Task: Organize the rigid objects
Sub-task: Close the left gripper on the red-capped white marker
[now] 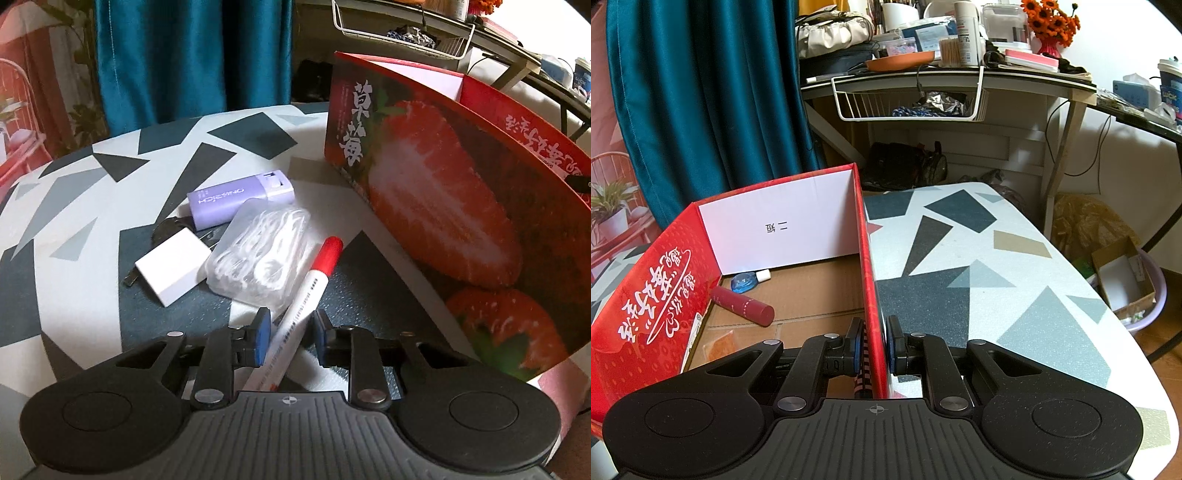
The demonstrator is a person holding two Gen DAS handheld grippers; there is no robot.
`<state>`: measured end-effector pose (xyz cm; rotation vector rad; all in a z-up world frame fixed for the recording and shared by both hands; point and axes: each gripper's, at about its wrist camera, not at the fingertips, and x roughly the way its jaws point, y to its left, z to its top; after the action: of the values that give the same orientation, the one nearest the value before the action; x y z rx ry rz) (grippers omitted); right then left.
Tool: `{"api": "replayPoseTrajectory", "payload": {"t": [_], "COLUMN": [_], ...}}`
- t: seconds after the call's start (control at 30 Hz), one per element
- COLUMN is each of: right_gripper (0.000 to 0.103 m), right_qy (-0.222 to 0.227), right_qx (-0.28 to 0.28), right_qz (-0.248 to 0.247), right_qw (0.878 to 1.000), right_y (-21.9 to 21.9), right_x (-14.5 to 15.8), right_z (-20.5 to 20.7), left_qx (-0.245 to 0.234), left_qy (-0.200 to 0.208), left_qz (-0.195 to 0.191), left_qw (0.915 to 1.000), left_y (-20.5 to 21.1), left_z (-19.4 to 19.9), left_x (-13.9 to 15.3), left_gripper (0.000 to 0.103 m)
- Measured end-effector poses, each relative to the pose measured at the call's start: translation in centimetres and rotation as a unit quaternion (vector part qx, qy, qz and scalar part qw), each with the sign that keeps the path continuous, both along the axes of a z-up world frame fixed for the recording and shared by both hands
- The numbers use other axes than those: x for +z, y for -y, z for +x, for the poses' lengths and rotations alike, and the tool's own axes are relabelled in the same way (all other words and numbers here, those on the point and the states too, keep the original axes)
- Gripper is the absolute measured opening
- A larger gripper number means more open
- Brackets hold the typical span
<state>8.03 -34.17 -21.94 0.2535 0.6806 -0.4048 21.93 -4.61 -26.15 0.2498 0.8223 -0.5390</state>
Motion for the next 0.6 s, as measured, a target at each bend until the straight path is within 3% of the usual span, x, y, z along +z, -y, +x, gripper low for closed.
{"api": "replayPoseTrajectory", "payload": {"t": [0.4, 0.6], "right_gripper": [0.013, 0.013], "right_qy": [0.000, 0.000], "right_qx": [0.000, 0.000], "right_qz": [0.000, 0.001], "right_qw": [1.000, 1.000], "right_y": [0.0, 0.0], "right_x": [0.0, 0.0], "right_z": [0.0, 0.0], "left_qx": [0.030, 0.034], "left_qy": [0.025, 0.030], "left_qz": [-0.013, -0.011], "left_qw": [0.9991, 0.9989], "left_y": [0.9, 1.9], "left_z": [-0.8, -1.6], "left_x": [-0.5, -0.5], "left_gripper": [0.026, 0.017]}}
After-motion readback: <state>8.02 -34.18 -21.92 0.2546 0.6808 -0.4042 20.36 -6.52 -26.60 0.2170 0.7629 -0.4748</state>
